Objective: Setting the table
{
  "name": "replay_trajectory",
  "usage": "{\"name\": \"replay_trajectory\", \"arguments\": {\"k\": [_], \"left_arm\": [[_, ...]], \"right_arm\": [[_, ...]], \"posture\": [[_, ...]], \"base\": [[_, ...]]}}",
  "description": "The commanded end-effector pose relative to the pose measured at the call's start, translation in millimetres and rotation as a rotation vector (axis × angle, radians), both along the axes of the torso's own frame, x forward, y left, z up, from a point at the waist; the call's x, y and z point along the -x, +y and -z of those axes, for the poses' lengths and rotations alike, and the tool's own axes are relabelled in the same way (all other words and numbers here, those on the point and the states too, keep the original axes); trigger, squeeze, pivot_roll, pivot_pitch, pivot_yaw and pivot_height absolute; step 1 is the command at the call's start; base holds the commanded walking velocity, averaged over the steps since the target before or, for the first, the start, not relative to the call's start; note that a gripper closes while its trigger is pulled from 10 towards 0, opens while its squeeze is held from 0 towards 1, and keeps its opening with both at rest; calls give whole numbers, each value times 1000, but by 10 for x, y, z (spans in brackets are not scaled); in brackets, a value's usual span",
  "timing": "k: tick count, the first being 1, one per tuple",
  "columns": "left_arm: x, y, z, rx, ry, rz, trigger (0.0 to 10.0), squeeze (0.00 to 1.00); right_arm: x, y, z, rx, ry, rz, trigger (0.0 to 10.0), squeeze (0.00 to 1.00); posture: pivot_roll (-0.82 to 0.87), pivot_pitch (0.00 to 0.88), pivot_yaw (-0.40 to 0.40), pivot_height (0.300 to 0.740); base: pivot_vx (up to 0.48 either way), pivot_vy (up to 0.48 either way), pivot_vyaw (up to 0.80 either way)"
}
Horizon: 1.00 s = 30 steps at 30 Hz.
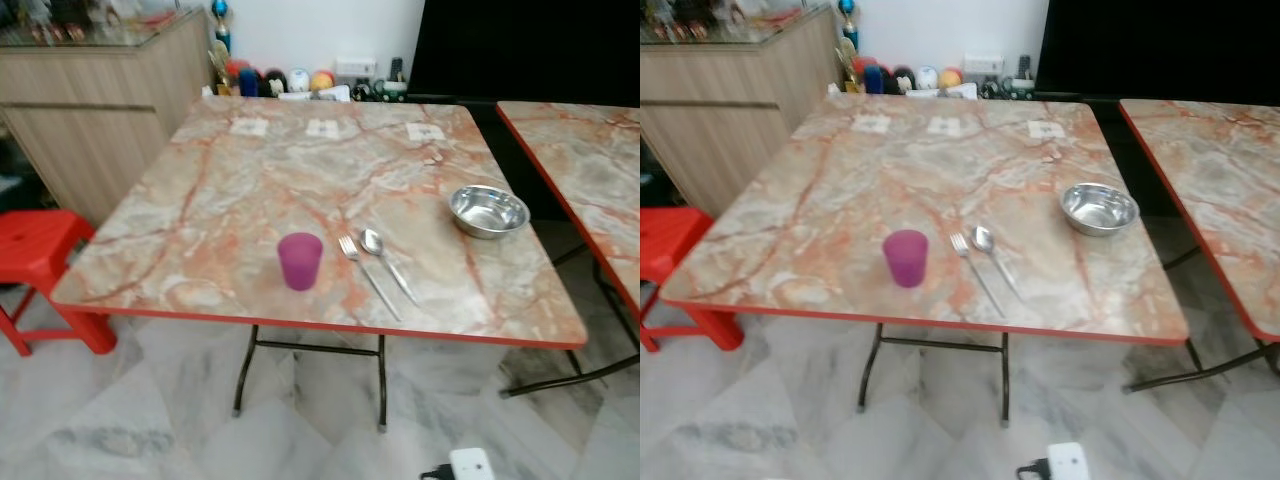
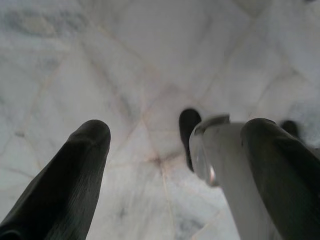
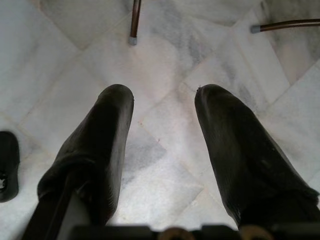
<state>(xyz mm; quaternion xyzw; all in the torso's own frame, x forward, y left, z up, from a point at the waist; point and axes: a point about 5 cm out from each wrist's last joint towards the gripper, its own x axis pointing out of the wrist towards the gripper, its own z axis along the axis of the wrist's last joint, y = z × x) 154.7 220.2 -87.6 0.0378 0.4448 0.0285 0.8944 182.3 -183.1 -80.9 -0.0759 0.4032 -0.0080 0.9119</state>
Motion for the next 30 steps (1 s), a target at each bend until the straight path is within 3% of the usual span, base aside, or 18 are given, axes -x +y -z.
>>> {"name": "replay_trajectory", "arguments": {"k": [1, 30], "left_arm": [[30, -28, 19, 10, 8, -8, 10000, 0], [16, -40, 14, 21, -2, -23, 10000, 0]], "right_arm": [[52, -81, 16, 17, 15, 11, 10000, 0], [59, -91, 14, -19, 1, 64, 10000, 0]], "posture": [[4, 65, 0, 740], [3, 73, -7, 740]], "base": [[0, 0, 0], [9, 0, 0]]}}
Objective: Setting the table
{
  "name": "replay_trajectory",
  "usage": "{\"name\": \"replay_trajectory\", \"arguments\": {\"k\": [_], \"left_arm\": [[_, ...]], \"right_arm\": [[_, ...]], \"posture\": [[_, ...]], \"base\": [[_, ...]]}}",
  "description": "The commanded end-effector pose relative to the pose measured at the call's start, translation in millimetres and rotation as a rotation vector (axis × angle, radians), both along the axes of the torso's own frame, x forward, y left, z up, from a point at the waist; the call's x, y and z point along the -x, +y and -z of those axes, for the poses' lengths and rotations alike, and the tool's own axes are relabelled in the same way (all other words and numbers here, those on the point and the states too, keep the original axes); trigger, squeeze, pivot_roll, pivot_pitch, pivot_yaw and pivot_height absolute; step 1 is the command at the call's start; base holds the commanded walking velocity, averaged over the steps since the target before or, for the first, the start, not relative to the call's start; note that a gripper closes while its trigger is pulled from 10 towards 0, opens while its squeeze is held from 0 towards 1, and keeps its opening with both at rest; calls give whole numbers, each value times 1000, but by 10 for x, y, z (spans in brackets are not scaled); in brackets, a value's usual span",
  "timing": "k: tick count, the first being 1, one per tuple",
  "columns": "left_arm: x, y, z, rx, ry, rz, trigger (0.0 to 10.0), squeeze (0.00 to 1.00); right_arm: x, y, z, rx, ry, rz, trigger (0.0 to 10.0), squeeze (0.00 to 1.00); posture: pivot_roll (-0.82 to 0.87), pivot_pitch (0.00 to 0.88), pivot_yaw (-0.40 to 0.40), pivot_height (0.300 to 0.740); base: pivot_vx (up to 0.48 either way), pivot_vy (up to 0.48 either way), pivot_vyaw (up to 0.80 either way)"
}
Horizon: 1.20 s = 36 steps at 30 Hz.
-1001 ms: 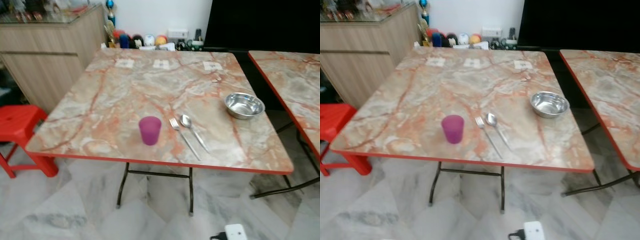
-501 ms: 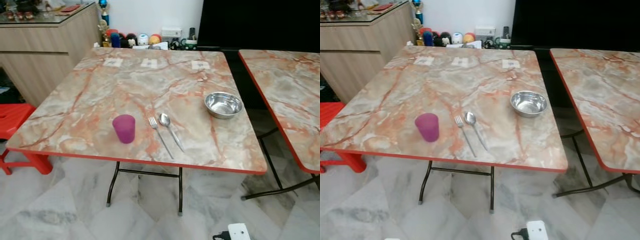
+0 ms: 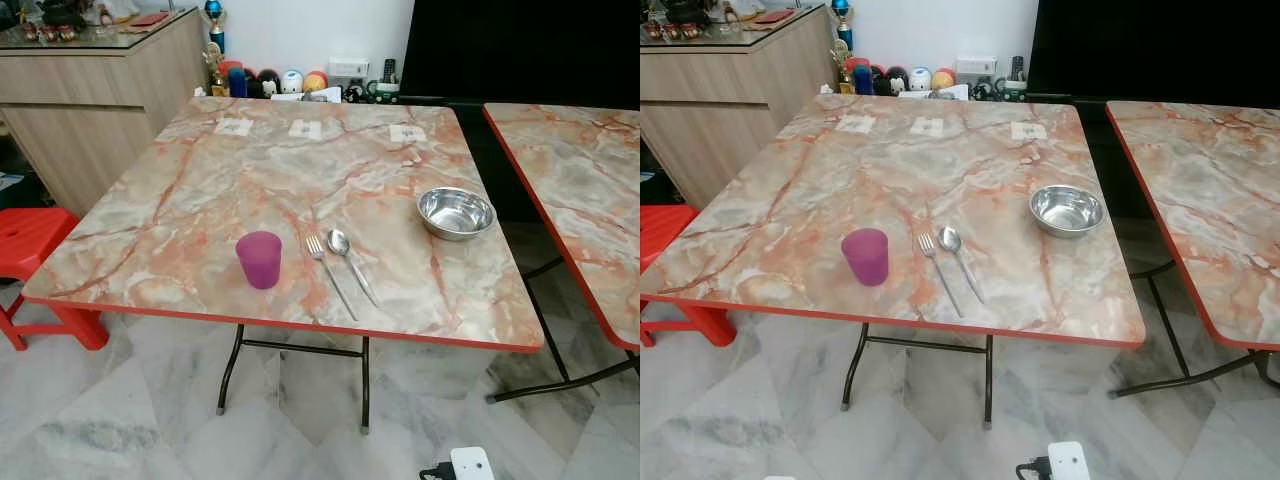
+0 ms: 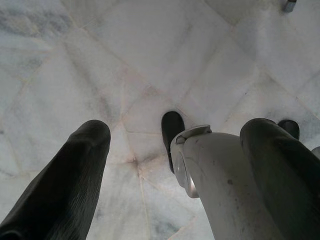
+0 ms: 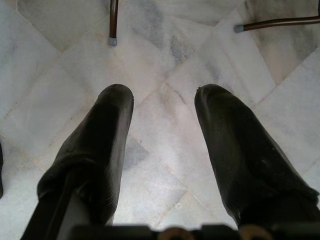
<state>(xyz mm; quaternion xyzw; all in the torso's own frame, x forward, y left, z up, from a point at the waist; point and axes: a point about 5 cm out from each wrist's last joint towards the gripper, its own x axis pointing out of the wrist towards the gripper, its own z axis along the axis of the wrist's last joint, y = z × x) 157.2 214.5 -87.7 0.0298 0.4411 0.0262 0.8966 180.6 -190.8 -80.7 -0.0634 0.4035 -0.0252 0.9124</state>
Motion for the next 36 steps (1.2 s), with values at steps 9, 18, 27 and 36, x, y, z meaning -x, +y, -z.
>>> {"name": "replay_trajectory", "arguments": {"k": [9, 18, 27, 36], "left_arm": [[42, 12, 14, 7, 6, -19, 10000, 0], [53, 4, 19, 8, 6, -19, 10000, 0], [76, 3, 28, 10, 10, -19, 10000, 0], [82, 9, 28, 5, 10, -13, 10000, 0]], "right_arm": [[43, -19, 17, -15, 3, 39, 10000, 0], [47, -32, -8, -58, -70, 153, 10000, 0], [49, -40, -51, -141, -180, 303, 10000, 0], [1, -47, -128, -97, -274, 263, 10000, 0]], "posture": [[3, 77, -8, 740], [7, 83, -12, 740], [-11, 88, -24, 740], [-22, 89, -22, 740]], "base": [[235, 0, 0], [0, 0, 0], [0, 0, 0], [0, 0, 0]]}}
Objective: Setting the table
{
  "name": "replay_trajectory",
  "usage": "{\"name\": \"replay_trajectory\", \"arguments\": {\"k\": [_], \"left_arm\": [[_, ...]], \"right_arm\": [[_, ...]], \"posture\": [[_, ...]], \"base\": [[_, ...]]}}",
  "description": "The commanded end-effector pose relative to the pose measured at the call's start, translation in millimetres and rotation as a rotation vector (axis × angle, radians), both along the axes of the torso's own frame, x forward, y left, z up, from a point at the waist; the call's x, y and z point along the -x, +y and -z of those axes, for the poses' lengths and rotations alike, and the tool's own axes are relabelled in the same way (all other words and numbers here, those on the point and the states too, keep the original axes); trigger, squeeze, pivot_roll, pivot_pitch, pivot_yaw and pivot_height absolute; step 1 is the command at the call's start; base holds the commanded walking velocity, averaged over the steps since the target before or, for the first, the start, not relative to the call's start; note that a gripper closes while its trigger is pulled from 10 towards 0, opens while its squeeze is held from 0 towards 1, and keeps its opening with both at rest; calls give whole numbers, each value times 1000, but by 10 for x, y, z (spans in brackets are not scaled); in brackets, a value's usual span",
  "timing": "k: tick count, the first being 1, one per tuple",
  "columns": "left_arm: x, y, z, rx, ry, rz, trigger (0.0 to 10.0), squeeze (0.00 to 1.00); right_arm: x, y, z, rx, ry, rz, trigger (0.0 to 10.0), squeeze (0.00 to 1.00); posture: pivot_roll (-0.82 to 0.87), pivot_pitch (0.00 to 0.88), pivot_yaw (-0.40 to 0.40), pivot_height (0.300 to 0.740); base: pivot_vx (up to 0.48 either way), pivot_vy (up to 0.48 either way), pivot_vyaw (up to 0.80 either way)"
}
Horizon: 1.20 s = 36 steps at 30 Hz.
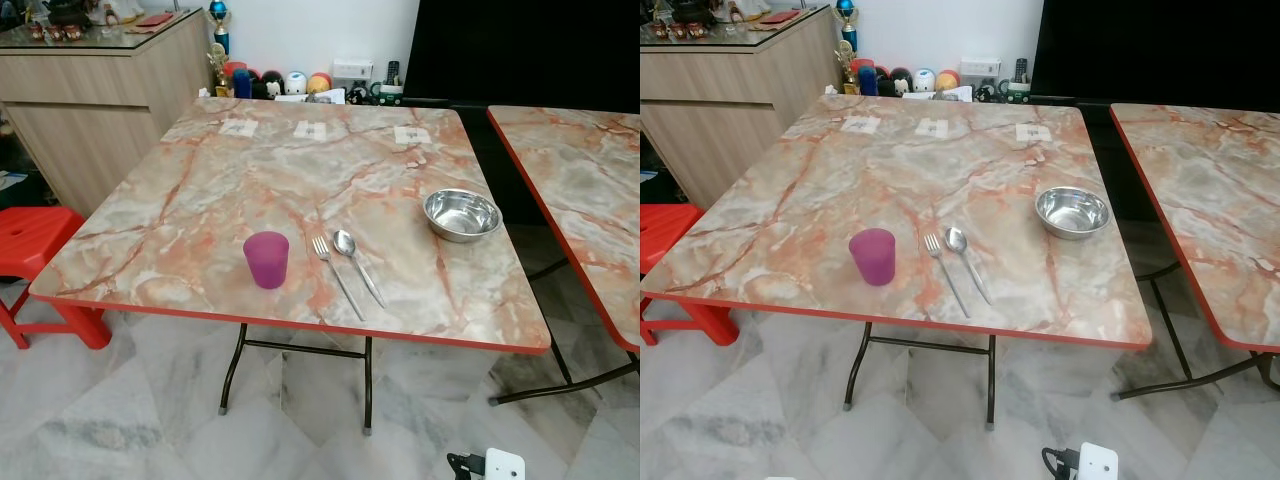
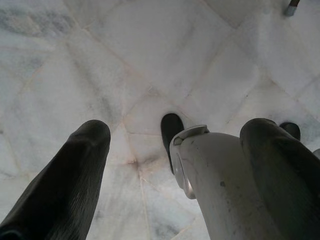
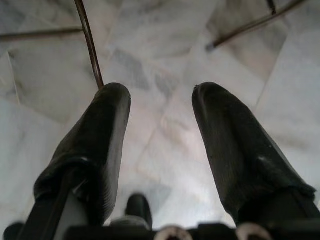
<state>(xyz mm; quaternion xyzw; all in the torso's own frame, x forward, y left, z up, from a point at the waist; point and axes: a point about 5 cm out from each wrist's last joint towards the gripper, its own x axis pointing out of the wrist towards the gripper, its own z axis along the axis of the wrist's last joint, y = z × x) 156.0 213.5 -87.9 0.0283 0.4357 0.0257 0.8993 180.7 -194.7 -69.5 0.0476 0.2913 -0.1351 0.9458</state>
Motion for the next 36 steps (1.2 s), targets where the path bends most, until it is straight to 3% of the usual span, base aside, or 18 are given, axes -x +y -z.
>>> {"name": "replay_trajectory", "arguments": {"k": [1, 3, 4, 5, 6, 7, 9, 18, 25, 28, 36], "left_arm": [[69, 20, 26, 1, 22, -12, 10000, 0], [63, 25, 22, -1, 19, -12, 10000, 0], [60, 27, 20, -1, 18, -12, 10000, 0], [60, 27, 20, -1, 18, -12, 10000, 0], [57, 28, 19, -2, 17, -12, 10000, 0], [57, 28, 19, -2, 17, -12, 10000, 0], [44, 26, 15, -1, 14, -11, 10000, 0], [38, 31, 11, -2, 14, -10, 10000, 0], [47, 31, 16, 7, 19, -9, 10000, 0], [54, 40, 17, -1, 22, -2, 10000, 0], [99, 123, 16, -14, 33, -5, 10000, 0]], "right_arm": [[-5, -8, -29, 31, -33, -17, 10000, 0], [-28, -7, -62, 67, -64, -47, 10000, 0], [-237, -135, -316, 131, -239, -57, 10000, 0], [-237, -135, -316, 131, -239, -57, 10000, 0], [-396, -229, -613, 190, -389, -65, 10000, 0], [-396, -229, -613, 190, -389, -65, 10000, 0], [-495, -300, -1042, 246, -561, -52, 10000, 0], [-368, -311, -1177, 223, -619, 23, 10000, 0], [-490, -378, -1441, 234, -688, 71, 10000, 0], [-612, -338, -1670, 197, -725, 84, 10000, 0], [-680, -233, -1804, 153, -755, 88, 10000, 0]], "posture": [[-22, 89, -22, 740], [-28, 88, -24, 740], [-28, 88, -24, 740], [-28, 88, -24, 740], [-30, 87, -25, 740], [-30, 87, -25, 740], [-29, 83, -27, 740], [-29, 82, -28, 740], [-39, 75, -18, 740], [-37, 64, -14, 740], [-33, 50, -8, 740]], "base": [[0, 0, 0], [0, 0, 0], [0, 0, 0], [0, 0, 0], [0, 0, 0], [0, 0, 0], [0, 0, 0], [0, 0, 0], [0, 0, 0], [0, 0, 0], [0, 0, 0]]}}
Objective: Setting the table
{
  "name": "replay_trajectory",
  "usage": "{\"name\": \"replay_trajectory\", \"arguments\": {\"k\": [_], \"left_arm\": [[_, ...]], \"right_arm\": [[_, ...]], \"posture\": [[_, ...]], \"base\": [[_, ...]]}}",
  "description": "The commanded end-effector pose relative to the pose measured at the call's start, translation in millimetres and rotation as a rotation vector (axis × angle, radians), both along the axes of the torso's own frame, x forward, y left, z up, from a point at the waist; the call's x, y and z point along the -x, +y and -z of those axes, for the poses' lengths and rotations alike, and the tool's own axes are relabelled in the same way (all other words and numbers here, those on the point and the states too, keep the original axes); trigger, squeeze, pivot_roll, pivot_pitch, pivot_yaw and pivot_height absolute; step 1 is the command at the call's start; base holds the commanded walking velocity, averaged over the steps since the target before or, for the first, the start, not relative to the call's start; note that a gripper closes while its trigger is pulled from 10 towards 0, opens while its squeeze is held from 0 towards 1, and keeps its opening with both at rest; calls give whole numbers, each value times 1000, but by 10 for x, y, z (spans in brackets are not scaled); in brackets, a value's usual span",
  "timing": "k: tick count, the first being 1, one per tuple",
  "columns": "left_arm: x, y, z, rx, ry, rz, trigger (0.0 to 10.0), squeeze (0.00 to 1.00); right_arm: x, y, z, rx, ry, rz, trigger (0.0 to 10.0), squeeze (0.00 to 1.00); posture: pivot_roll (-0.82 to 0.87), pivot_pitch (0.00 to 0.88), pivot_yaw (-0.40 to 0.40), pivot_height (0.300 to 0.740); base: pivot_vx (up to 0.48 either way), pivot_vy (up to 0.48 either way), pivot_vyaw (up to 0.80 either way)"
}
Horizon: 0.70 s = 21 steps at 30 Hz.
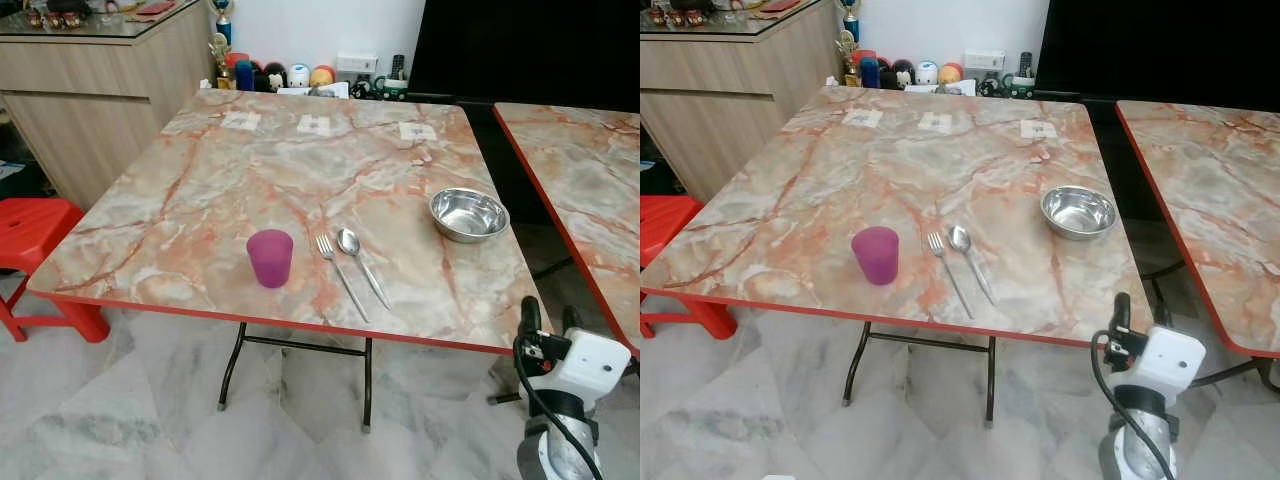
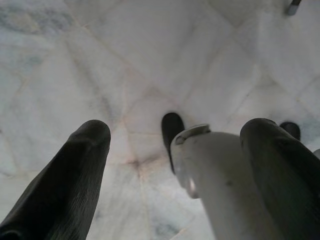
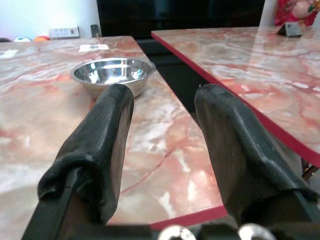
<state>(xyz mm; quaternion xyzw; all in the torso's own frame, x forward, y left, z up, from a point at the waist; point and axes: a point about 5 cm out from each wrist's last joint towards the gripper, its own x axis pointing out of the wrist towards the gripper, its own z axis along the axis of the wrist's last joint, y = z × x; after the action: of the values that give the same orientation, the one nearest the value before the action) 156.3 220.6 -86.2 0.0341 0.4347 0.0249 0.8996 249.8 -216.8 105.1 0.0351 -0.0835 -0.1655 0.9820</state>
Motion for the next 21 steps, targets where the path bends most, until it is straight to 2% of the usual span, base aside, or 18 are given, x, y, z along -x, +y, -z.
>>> {"name": "replay_trajectory", "arguments": {"k": [1, 6, 10, 14, 21], "left_arm": [[116, 69, 34, -8, 39, -12, 10000, 0], [178, 141, 34, -48, 51, 40, 10000, 0], [246, 258, 27, -63, 58, -11, 10000, 0], [261, 243, 36, -61, 62, -8, 10000, 0], [189, 109, 43, -35, 40, 13, 10000, 0]], "right_arm": [[11, -15, -70, -2, -12, 12, 10000, 0], [15, -41, -128, 0, 0, 15, 10000, 0], [-4, -56, -172, 1, 3, 16, 10000, 0], [-38, -32, -175, -1, 6, 11, 10000, 0], [-59, -46, -179, -60, 29, 31, 10000, 0]], "posture": [[-36, 48, -8, 740], [-37, 44, -8, 740], [-29, 42, -11, 740], [-28, 45, -13, 740], [-32, 52, -18, 740]], "base": [[0, 0, 0], [0, 0, 0], [0, 0, 0], [0, 0, 0], [313, 0, 0]]}}
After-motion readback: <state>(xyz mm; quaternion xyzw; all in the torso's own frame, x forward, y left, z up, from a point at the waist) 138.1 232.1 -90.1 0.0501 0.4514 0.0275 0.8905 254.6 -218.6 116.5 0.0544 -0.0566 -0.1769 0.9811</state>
